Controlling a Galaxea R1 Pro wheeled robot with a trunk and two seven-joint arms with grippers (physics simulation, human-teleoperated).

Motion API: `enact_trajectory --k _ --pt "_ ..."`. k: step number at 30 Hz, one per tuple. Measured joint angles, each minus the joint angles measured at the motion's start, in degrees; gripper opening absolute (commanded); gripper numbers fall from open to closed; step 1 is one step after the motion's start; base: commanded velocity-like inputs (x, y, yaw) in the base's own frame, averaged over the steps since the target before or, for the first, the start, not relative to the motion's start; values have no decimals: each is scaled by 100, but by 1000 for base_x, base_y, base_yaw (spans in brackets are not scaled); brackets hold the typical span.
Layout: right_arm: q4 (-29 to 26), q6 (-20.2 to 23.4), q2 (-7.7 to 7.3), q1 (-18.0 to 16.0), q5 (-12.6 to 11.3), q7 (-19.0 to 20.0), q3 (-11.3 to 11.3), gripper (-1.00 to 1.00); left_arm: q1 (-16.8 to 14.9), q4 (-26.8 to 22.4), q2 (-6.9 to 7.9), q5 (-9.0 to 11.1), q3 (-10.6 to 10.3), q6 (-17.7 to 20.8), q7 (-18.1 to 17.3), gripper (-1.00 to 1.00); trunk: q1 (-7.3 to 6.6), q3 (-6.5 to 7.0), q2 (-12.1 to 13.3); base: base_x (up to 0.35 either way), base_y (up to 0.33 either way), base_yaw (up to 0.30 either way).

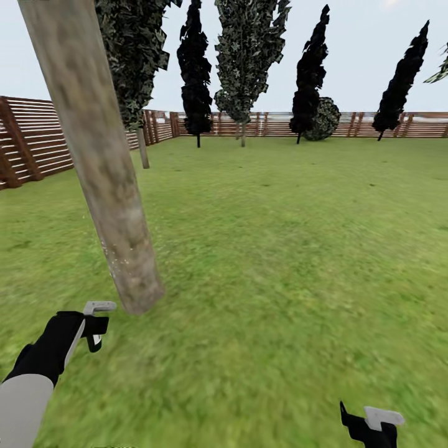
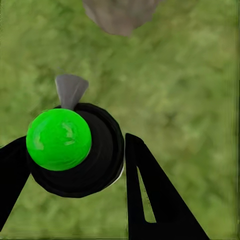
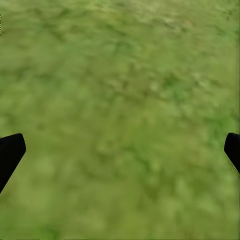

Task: In the garden, pick up the pesticide atomizer on the floor and spray pesticide onto both trees until each tree trunk is fully covered.

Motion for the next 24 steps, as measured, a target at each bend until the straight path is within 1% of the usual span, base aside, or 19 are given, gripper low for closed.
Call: enact_trajectory --k 4,8,9,11,12,14,19,24 --pt "-1 0 -3 0 -1 6 3 100 5 197 -78 1 1 0 8 -100 -1 0 0 160 -250 275" --pt "1 1 4 0 0 7 7 100 6 341 -82 -15 19 -45 9 -100 -1 0 0 224 -182 277" --pt "0 1 5 0 1 7 6 100 4 389 -78 -25 102 -126 9 -100 -2 0 0 265 -146 277" --pt "2 1 6 0 0 8 9 100 5 458 -85 -29 397 -324 9 -100 -2 0 0 278 -138 249" --pt "2 1 6 0 0 8 6 100 5 471 -87 -23 476 -372 8 -100 -2 0 0 285 -133 118" --pt "3 1 2 1 -1 8 7 100 5 481 -89 -18 538 -415 7 -100 -2 0 0 287 -130 46" --pt "6 0 -3 2 1 8 8 100 1 486 -90 -8 559 -433 9 -100 -2 0 0 263 -163 6" --pt "6 0 -2 2 6 8 7 100 0 487 -90 -14 568 -434 7 -100 0 0 0 111 -254 0"
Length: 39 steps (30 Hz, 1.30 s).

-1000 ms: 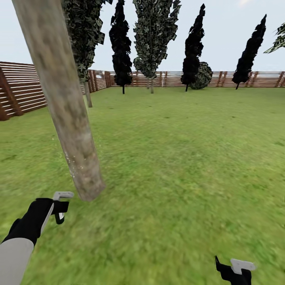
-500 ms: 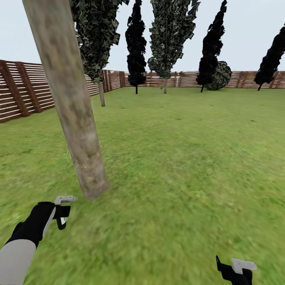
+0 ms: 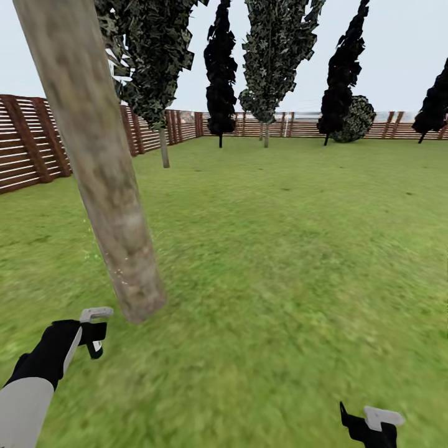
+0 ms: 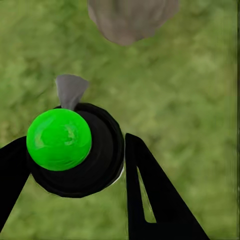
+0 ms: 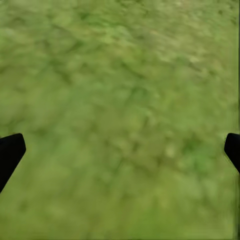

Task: In the garden, pick up the pesticide atomizer on the floor and spray pesticide onto both trees until each tree trunk is fully covered.

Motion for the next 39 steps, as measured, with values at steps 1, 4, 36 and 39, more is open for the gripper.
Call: enact_trajectory --k 1,4,36,39 --pt "0 0 3 0 0 0 2 100 3 0 1 -3 0 -1 1 -100 0 0 0 94 -261 32" --pt "1 0 10 -1 2 0 2 100 4 -2 1 5 1 1 1 -100 1 0 0 51 -265 220" --pt "9 0 25 0 3 0 2 100 5 3 0 -12 -8 -18 -8 -100 0 0 0 75 -269 131" --pt "9 0 25 0 3 0 2 100 6 8 -4 -10 -9 -18 -9 -100 0 0 0 132 -269 3"
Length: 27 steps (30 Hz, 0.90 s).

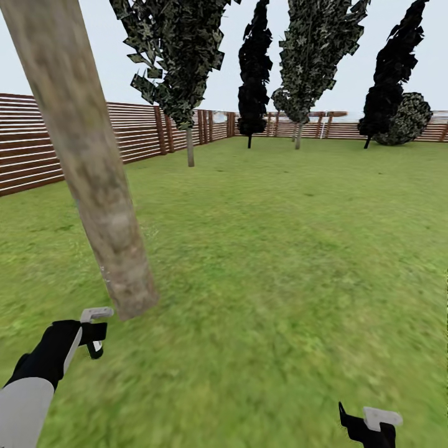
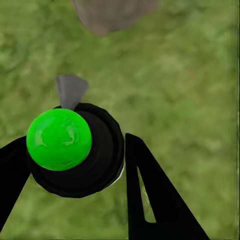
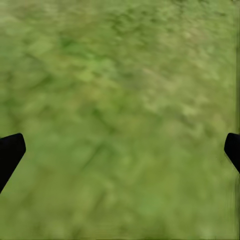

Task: In the garden, pick up the pesticide atomizer on the floor and spray pesticide onto both trees until each tree trunk is fully covered.

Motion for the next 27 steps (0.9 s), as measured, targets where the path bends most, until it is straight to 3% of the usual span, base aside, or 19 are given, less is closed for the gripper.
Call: enact_trajectory --k 5,10,14,16,19,21,22,24,25,26,27 --pt "-7 0 1 -1 0 0 0 100 -1 -7 5 18 7 -12 -6 -100 0 0 0 143 -268 191" --pt "-7 1 1 -1 0 0 -1 100 -6 -12 -9 28 -10 -487 -5 -100 0 0 0 124 -198 249" --pt "-8 2 -18 0 -6 -6 -6 100 -48 -68 7 -15 -63 -516 -80 -100 1 0 0 14 -18 40" --pt "-1 2 -25 0 -1 -8 -8 100 -134 -84 22 -11 -60 -479 -92 -100 1 0 0 1 -1 3" --pt "-2 2 -26 0 0 -8 -8 100 -514 -82 0 10 -150 -344 -173 -100 1 1 0 0 0 0" --pt "-3 2 -26 0 0 -5 -6 100 -788 -85 88 -34 -367 119 -522 -100 1 1 0 0 0 0" --pt "-5 2 -26 0 0 -2 -4 100 -853 -83 182 -82 -388 171 -578 -100 1 0 0 0 0 0" --pt "-5 2 -26 0 -2 -1 -6 100 -902 -82 504 -116 -408 216 -628 -100 1 0 0 0 0 0" --pt "-7 2 -26 0 -3 0 -6 100 -901 -81 565 -71 -425 228 -639 -100 1 0 0 0 0 0" --pt "-6 2 -26 0 -2 0 -3 100 -886 -87 590 -29 -609 240 -645 -100 1 0 0 0 0 0" --pt "-6 2 -26 0 -1 0 -3 100 -889 -95 591 20 -943 259 -655 -100 1 0 0 0 0 0"
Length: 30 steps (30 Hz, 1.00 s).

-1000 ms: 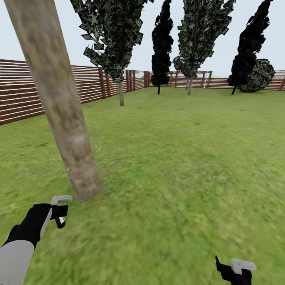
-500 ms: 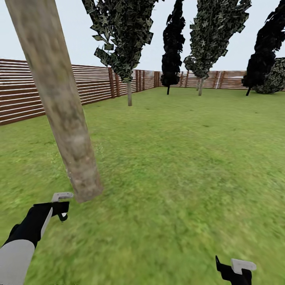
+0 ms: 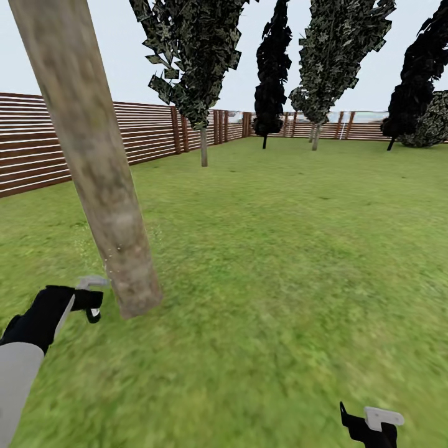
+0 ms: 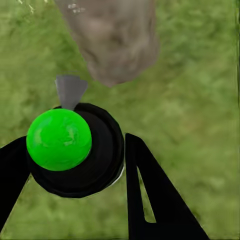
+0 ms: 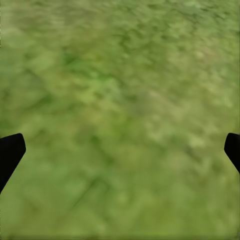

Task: In the garden, pick up the pesticide atomizer on the floor and spray pesticide onto both trees until each tree trunk is fully covered.

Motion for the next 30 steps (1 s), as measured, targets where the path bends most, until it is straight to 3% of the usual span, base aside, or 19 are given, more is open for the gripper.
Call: enact_trajectory --k 1,2,3,6,8,13,17,18,20,21,24,28,30 --pt "-1 0 0 0 0 0 -1 100 -18 -21 -5 18 -242 15 -54 -100 0 0 0 0 0 0" --pt "-1 0 0 0 1 0 -1 100 -76 -92 12 61 -437 140 -374 -100 0 0 0 0 0 0" --pt "-2 0 0 0 1 0 2 100 -108 -126 112 -27 -492 220 -768 -100 0 0 0 0 0 0" --pt "5 0 7 0 1 0 4 100 -67 -134 449 -75 -497 235 -1010 -100 0 0 0 47 6 0" --pt "7 0 9 0 1 0 4 100 -91 -139 575 -58 -496 248 -1187 -100 -3 0 -1 266 85 0" --pt "6 0 9 0 1 0 4 100 -113 -181 573 -14 -524 266 -1278 -100 -1 0 0 199 77 0" --pt "7 0 17 0 1 0 4 100 -127 -520 625 -31 -522 276 -1293 -100 0 0 0 6 2 0" --pt "7 0 22 0 1 0 5 100 -157 -547 682 -60 -515 283 -1295 -100 0 0 0 0 0 0" --pt "7 0 26 0 1 0 5 100 -202 -572 1019 -85 -505 289 -1296 -100 -1 0 -1 0 0 0" --pt "7 0 33 0 2 0 5 100 -129 -574 1067 -24 -552 313 -1455 -100 0 0 0 0 0 0" --pt "7 0 35 0 1 2 4 100 -119 -505 1048 -29 -544 298 -1791 -100 0 0 0 0 0 0" --pt "7 0 35 0 1 3 4 100 -115 -486 1129 -70 -500 293 -1847 -100 0 0 0 0 0 0" --pt "7 0 35 0 2 7 5 100 66 -494 1136 -97 -539 279 -1825 -100 0 -1 0 0 0 0"
